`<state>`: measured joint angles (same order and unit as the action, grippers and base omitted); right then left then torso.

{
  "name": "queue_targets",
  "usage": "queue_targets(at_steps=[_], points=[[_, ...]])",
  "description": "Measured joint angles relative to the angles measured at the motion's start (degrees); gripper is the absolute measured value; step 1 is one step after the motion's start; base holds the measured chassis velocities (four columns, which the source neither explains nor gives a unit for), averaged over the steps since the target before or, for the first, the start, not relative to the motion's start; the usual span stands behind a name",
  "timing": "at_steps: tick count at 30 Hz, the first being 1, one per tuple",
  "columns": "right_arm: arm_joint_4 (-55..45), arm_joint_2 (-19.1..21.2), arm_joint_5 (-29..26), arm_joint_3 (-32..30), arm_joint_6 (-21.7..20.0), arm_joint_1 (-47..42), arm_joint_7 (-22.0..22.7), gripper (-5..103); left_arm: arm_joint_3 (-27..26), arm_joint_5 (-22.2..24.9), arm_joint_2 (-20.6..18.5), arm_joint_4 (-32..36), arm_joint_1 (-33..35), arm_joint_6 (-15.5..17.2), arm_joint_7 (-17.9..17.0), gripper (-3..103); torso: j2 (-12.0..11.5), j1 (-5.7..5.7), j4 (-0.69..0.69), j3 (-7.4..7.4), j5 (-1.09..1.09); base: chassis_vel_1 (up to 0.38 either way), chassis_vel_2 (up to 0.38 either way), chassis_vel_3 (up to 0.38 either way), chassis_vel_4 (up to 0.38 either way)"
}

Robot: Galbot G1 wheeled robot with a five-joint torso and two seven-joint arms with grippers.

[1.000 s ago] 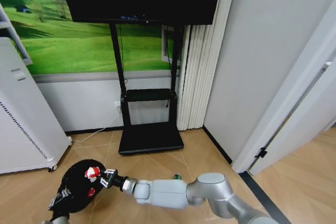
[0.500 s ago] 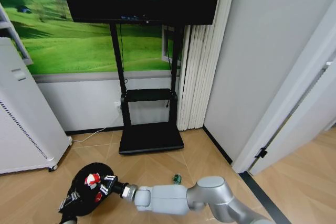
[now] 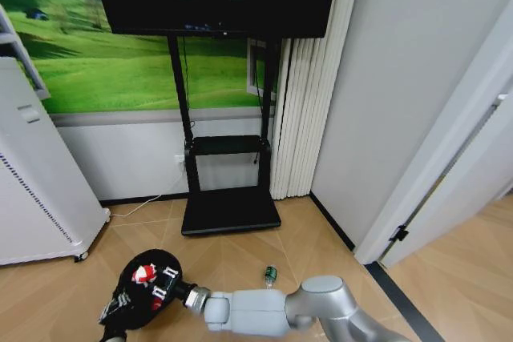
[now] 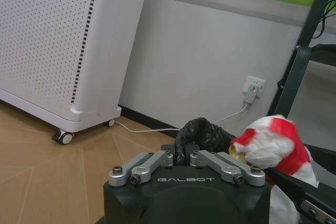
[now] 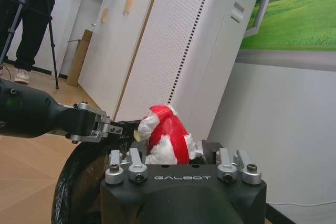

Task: Pick up the trash bin and place the garbage on the floor into it.

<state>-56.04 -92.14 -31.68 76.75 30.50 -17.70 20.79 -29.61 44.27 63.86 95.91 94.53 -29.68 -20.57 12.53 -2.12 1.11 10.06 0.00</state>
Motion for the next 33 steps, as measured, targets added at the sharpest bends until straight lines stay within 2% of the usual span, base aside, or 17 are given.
queue_targets(at_steps=[1, 2, 5, 6, 8, 9, 11, 15, 17, 21, 33], points=[[0.0, 0.0, 0.0, 0.0, 0.0, 0.1, 0.0, 61, 0.1, 0.0, 0.0, -0.1, -0.1, 0.0, 0.0, 8, 0.0, 0.0, 0.0, 0.0, 0.0, 0.0, 0.0, 0.0, 0.0], [0.0, 0.0, 0.0, 0.0, 0.0, 0.1, 0.0, 61, 0.1, 0.0, 0.0, -0.1, -0.1, 0.0, 0.0, 8, 0.0, 0.0, 0.0, 0.0, 0.0, 0.0, 0.0, 0.0, 0.0], [0.0, 0.0, 0.0, -0.1, 0.0, 0.1, 0.2, 77, 0.3, -0.1, 0.2, -0.2, -0.6, 0.0, -0.2, 8, 0.0, 0.0, 0.0, 0.0, 0.0, 0.0, 0.0, 0.0, 0.0], [0.0, 0.0, 0.0, -0.1, 0.0, 0.1, 0.2, 77, 0.3, -0.1, 0.2, -0.2, -0.6, 0.0, -0.2, 8, 0.0, 0.0, 0.0, 0.0, 0.0, 0.0, 0.0, 0.0, 0.0], [0.0, 0.0, 0.1, -0.2, 0.0, 0.1, 0.4, 88, 0.4, -0.1, 0.4, -0.4, -0.9, 0.0, -0.3, 8, 0.0, 0.0, 0.0, 0.0, -0.01, 0.0, 0.0, 0.0, 0.0], [0.0, 0.0, 0.1, -0.2, 0.0, 0.1, 0.4, 88, 0.4, -0.1, 0.4, -0.4, -0.9, 0.0, -0.3, 8, 0.0, 0.0, 0.0, 0.0, -0.01, 0.0, 0.0, 0.0, 0.0], [0.2, 0.0, 0.4, -1.0, 0.0, 0.0, 0.8, 97, 0.3, -0.1, 0.3, -0.5, -0.9, 0.0, -0.3, 8, 0.0, 0.0, 0.0, 0.0, 0.0, 0.0, 0.0, 0.0, 0.0], [1.1, 0.0, 0.4, -3.2, 0.0, -0.3, 2.1, 100, -0.5, 0.1, -0.1, -0.4, -0.1, 0.0, -0.3, 8, 0.0, 0.0, 0.0, 0.0, 0.0, 0.0, 0.0, 0.0, 0.0], [3.4, 0.0, -0.3, -6.5, -1.2, -0.5, 4.2, 100, -2.2, 0.6, -0.8, -0.2, 1.1, -0.2, -0.1, 8, 0.0, 0.0, -0.01, 0.0, 0.0, 0.0, 0.0, 0.0, 0.0], [5.9, 0.0, -1.3, -9.1, -2.1, -0.7, 5.6, 100, -3.9, 1.4, -1.4, 0.3, 2.6, -0.7, 0.3, 8, 0.0, -0.01, 0.01, 0.0, 0.0, 0.0, 0.0, 0.0, 0.0], [6.6, 0.0, -0.5, -12.2, -0.4, -3.3, 5.2, 100, -5.3, 1.4, -0.9, 2.3, 5.8, -1.2, 0.7, 8, 0.0, -0.01, -0.01, 0.0, 0.0, -0.005, -0.003, 0.005, 0.0]])
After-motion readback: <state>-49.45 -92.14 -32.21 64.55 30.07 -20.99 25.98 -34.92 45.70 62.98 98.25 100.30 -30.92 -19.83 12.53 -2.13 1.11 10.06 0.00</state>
